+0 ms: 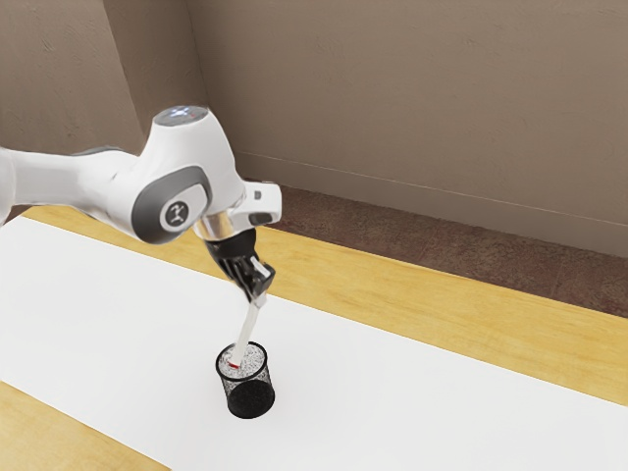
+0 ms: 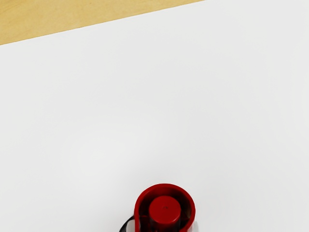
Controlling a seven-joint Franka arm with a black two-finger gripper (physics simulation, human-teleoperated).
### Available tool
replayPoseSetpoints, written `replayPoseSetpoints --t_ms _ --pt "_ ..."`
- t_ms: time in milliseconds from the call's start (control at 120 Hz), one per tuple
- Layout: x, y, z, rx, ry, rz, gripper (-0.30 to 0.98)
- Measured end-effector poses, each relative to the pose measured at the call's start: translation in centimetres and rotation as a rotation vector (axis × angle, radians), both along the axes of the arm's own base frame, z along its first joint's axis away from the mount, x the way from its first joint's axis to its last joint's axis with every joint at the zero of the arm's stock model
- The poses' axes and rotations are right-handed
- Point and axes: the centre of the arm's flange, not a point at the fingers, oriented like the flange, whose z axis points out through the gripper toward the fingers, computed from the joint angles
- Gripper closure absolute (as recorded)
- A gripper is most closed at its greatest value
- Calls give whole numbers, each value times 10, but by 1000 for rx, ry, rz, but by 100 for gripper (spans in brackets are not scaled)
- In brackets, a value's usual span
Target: Put the marker into the pen holder.
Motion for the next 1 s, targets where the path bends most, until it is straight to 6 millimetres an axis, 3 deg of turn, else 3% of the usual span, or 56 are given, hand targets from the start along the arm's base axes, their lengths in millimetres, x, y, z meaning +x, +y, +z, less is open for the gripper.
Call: replayPoseSetpoints --t_ms 117,250,383,467,533,600,683,792,858,1000 --pt "3 -2 -23 -2 20 5 79" --pt "-7 2 -46 3 53 16 78" --pt "-9 3 -50 -6 58 18 50" --pt "-8 3 -40 -11 45 13 34" --pt "1 4 -20 -13 31 10 25" --pt "17 7 18 -16 2 5 18" --pt "39 15 89 -2 -49 -9 12" --pt "51 21 174 33 -71 -35 7" --pt "46 25 189 52 -26 -43 5" --pt "34 33 191 70 72 -61 3"
